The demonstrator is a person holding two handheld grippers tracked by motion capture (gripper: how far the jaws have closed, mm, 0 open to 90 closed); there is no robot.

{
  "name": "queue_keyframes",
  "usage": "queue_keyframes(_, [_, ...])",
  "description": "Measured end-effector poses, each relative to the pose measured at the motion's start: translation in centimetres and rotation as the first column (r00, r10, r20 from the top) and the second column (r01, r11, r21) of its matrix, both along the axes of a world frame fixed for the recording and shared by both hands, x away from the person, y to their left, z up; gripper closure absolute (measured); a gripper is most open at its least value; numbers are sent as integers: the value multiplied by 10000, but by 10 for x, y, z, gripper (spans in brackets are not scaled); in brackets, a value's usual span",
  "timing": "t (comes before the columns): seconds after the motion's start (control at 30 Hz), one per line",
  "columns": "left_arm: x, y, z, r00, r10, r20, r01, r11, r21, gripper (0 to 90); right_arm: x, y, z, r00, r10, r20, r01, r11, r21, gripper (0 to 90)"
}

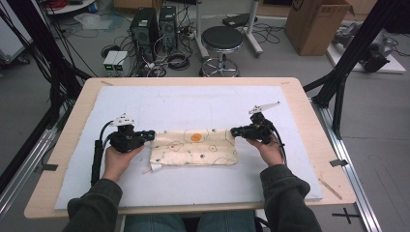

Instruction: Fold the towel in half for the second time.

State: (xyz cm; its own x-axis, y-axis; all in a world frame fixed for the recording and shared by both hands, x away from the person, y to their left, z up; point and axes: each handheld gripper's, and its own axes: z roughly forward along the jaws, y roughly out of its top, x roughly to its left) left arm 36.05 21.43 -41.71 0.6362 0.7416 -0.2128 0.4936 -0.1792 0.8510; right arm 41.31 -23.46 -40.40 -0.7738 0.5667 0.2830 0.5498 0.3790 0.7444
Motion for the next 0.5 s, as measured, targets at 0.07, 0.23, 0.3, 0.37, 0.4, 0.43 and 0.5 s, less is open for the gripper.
queue_keyframes(0.07, [-3,0,0,10000,-67,69,67,10000,8,846,-2,0,0,10000,44,65,-44,10000,-1,845])
queue_keyframes(0.23, [-9,0,-2,9998,-201,88,199,9997,144,843,-8,-2,-1,9999,158,-7,-158,9999,20,845])
queue_keyframes(0.3, [-12,0,-4,9997,-246,81,245,9996,135,843,-11,-1,0,9998,193,78,-193,9998,12,845])
queue_keyframes(0.37, [-14,0,-4,9996,-292,46,291,9994,197,841,-14,0,0,9995,304,105,-304,9995,-70,845])
queue_keyframes(0.4, [-16,0,-4,9993,-366,30,365,9990,246,840,-14,0,-1,9993,340,157,-339,9994,-47,845])
queue_keyframes(0.43, [-17,0,-4,9991,-415,59,413,9987,286,840,-16,-1,-2,9994,347,74,-347,9994,-31,845])
queue_keyframes(0.5, [-19,0,-4,9988,-483,64,481,9983,318,839,-17,-1,-4,9993,375,51,-374,9993,-29,844])
